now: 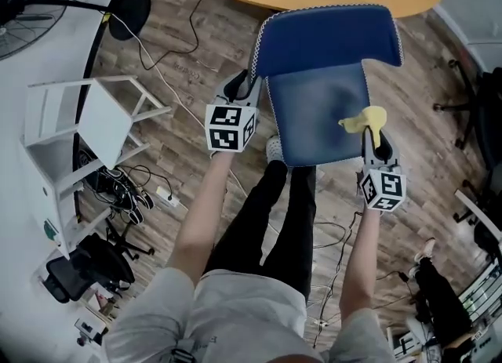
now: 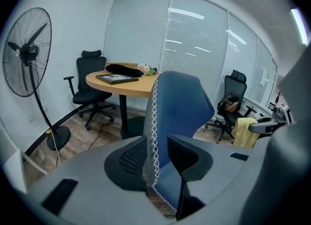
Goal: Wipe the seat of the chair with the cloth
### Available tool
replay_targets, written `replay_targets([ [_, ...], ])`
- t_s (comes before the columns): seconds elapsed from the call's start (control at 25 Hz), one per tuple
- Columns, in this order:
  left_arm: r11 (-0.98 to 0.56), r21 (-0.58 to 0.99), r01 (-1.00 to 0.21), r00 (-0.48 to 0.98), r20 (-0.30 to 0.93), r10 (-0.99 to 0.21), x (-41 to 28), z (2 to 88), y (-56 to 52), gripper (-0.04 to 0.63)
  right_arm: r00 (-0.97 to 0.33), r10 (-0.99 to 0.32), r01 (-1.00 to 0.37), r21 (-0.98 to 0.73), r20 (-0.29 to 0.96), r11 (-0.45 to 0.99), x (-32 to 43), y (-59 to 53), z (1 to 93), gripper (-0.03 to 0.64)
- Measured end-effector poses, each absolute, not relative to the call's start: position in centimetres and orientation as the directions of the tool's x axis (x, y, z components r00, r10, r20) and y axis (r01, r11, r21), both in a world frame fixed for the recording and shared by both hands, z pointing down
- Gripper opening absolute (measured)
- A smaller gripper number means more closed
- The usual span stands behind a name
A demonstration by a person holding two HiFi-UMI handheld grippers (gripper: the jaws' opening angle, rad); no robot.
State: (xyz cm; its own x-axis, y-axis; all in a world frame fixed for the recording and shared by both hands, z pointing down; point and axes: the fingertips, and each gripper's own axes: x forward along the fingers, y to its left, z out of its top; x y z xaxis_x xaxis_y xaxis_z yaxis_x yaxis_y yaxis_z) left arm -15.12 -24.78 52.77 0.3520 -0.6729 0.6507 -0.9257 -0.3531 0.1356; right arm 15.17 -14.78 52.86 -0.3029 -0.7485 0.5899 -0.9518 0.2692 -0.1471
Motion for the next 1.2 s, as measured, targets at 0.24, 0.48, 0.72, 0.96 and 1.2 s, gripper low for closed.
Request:
replay_targets([
  [0.24,-0.334,0.133,-0.933,0.333,0.670,-0.663,-15.1,56.1,-26.5,0.250,-0.328,-0.696,-0.938,-0.131,0.639,0.321,16.4,-17.5,57.9,0.084],
  [0.48,-0.410,0.134,-0.902,0.400,0.615,-0.679,-14.6,56.3,-27.1,0.142,-0.373,-0.621,-0.910,-0.143,0.689,0.388,16.2,-20.9,63.8,0.086],
  [0.72,-0.418,0.137,-0.898,0.412,0.593,-0.692,-14.4,56.4,-27.2,0.132,-0.355,-0.546,-0.900,-0.119,0.759,0.419,16.3,-24.4,70.8,0.086],
  [0.96,-0.458,0.151,-0.876,0.453,0.583,-0.675,-14.0,56.5,-27.6,0.130,-0.270,-0.550,-0.931,-0.070,0.790,0.357,17.4,-29.0,76.1,0.087],
  [1.2,-0.458,0.196,-0.867,0.482,0.565,-0.670,-13.9,56.7,-27.6,0.130,-0.194,-0.410,-0.916,-0.015,0.891,0.401,17.2,-28.4,82.1,0.187],
])
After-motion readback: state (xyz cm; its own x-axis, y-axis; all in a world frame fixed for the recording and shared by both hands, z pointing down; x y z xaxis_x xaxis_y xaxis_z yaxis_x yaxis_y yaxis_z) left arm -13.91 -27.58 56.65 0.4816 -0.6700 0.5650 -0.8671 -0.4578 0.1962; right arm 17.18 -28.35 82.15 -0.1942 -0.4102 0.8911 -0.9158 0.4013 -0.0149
